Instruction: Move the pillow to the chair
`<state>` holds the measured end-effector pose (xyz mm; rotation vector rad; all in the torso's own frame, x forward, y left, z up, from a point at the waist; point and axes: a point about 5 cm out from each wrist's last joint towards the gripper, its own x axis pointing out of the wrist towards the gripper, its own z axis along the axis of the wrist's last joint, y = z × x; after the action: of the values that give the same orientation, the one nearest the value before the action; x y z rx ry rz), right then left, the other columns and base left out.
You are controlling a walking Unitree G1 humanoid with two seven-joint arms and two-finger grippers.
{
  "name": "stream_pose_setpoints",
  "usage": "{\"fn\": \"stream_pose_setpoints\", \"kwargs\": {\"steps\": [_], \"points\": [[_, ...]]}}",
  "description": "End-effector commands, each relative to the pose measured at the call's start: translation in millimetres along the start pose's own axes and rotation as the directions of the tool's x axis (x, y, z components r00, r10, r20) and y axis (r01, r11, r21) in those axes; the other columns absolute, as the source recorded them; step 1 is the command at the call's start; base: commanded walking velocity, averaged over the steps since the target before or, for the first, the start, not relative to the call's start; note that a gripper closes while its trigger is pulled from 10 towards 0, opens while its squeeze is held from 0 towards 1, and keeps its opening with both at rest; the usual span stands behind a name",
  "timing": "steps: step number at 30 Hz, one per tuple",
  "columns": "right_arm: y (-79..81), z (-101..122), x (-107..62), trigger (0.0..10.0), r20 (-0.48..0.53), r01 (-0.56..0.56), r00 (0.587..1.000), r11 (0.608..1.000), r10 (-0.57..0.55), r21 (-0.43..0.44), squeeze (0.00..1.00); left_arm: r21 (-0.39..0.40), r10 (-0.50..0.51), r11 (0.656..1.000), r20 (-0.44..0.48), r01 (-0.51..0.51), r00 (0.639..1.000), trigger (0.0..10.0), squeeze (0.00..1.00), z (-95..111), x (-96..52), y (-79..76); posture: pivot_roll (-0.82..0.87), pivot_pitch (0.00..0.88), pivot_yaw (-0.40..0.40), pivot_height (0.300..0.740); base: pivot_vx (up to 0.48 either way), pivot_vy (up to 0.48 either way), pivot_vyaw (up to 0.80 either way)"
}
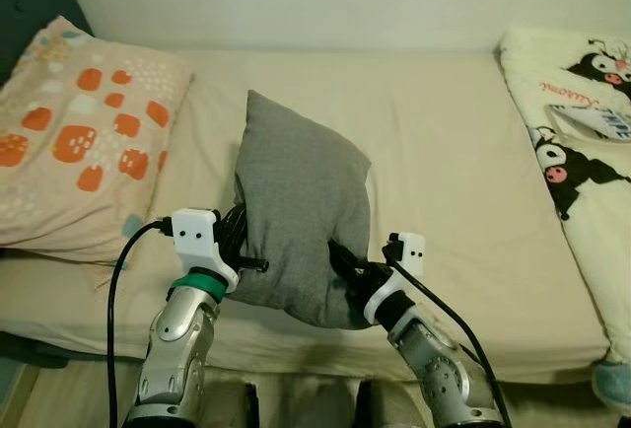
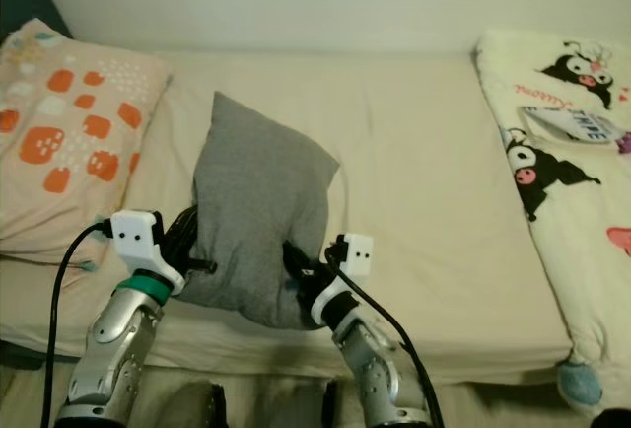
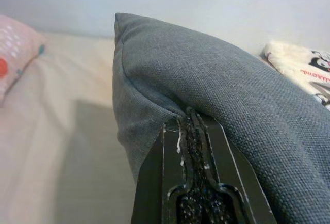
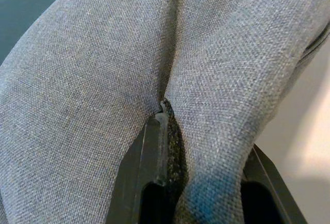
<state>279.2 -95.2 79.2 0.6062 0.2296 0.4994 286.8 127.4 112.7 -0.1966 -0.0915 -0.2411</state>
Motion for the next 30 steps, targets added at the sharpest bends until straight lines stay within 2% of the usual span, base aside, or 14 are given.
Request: {"fn": "stream_pose_setpoints", "kwargs": {"steps": [1,19,30], "points": [[29.8,-7.6,13.8,10.0,0.014,-0.108,0.994,0.993,0.107,0.04,0.0,0.009,-0.075,0.997,0.004,0.075,0.997,10.0,0.0,-0.9,1.5,-17.4,0.04,0.03,0.056,0.695,0.0,0.0,0.0],[29.3,-8.1,13.2,10.0,0.018,-0.107,0.994,0.994,0.106,0.039,0.0,0.015,-0.09,0.996,0.002,0.09,0.996,10.0,0.0,-1.7,3.0,-20.9,0.04,0.023,0.062,0.74,0.0,0.0,0.0],[29.5,-8.2,13.2,10.0,0.027,-0.104,0.994,0.994,0.103,0.031,0.0,0.018,-0.086,0.996,0.0,0.086,0.996,10.0,0.0,-3.0,2.5,-21.0,0.04,0.011,0.06,0.74,0.0,0.0,-0.1]]}}
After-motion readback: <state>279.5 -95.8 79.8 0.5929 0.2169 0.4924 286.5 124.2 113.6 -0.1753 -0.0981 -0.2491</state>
